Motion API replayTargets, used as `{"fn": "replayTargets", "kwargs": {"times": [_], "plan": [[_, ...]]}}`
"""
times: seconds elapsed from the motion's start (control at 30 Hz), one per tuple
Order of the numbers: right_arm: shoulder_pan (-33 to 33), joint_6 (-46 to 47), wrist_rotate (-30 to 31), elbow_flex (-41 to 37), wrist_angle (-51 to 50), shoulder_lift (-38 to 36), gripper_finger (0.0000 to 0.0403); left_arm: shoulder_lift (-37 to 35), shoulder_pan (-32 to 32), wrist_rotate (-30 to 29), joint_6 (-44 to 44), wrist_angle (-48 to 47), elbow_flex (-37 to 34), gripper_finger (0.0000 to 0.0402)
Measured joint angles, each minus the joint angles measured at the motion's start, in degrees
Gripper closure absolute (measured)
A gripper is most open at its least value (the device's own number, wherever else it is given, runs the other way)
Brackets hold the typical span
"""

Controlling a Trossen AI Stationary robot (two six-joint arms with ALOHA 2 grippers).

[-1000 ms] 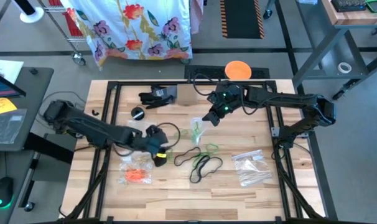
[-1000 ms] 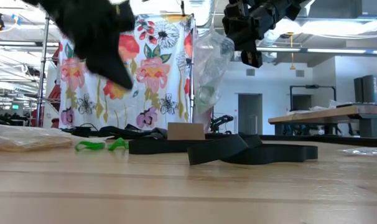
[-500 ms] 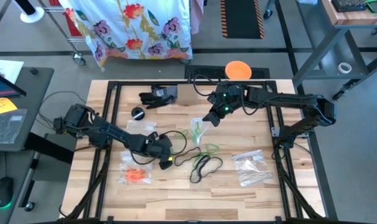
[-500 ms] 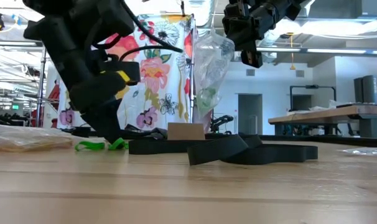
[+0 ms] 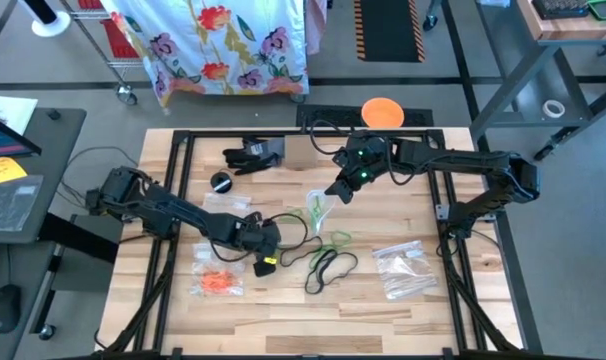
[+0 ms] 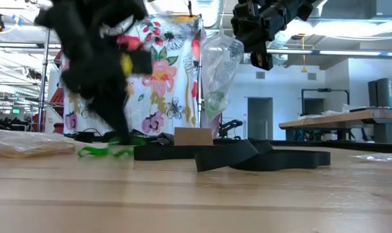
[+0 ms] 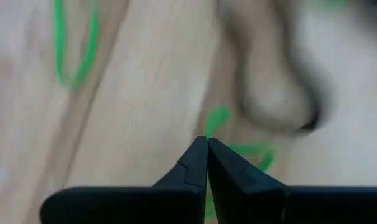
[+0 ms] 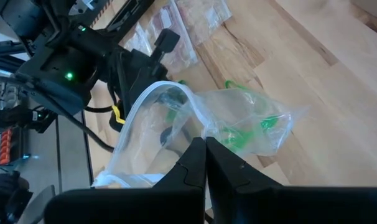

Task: Sort rubber bands
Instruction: Put the green rubber band into the transparent zip bag

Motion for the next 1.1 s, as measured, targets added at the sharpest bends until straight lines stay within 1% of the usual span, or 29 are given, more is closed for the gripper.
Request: {"fn": "replayTargets", "kwargs": {"times": [0.13,0.23,0.27,0.33,0.4,0.47,0.57,0.67,0.87,1.1], "plan": [[0.0,0.0,0.0,0.0,0.0,0.0,0.0403,-5.0,0.0,-2.2,5.1,0.4,3.2,0.04],[0.0,0.0,0.0,0.0,0.0,0.0,0.0403,-9.2,0.0,-6.0,10.0,2.9,5.0,0.0401],[0.0,0.0,0.0,0.0,0.0,0.0,0.0403,-10.6,0.0,-7.4,12.2,5.3,5.5,0.0401],[0.0,0.0,0.0,0.0,0.0,0.0,0.0403,-12.7,0.8,-9.3,16.7,13.2,5.7,0.0401],[0.0,0.0,0.0,0.0,0.0,0.0,0.0403,-13.5,2.4,-9.5,18.8,21.6,5.8,0.0401],[0.0,0.1,0.0,0.0,0.0,0.0,0.0403,-13.7,4.0,-9.2,21.5,27.3,5.8,0.0401],[0.0,0.1,0.0,0.0,0.0,0.0,0.0403,-13.8,6.4,-7.2,24.2,30.6,7.0,0.0401],[0.0,0.0,0.0,0.0,0.0,0.0,0.0403,-12.9,9.2,-3.0,23.5,32.1,8.4,0.0401],[0.0,0.0,0.0,0.0,0.0,0.0,0.0403,-7.8,12.8,4.1,21.9,31.9,11.4,0.0401],[0.4,-0.1,0.0,0.0,-0.5,0.0,0.0403,-6.6,13.1,4.2,23.9,32.0,12.2,0.0401]]}}
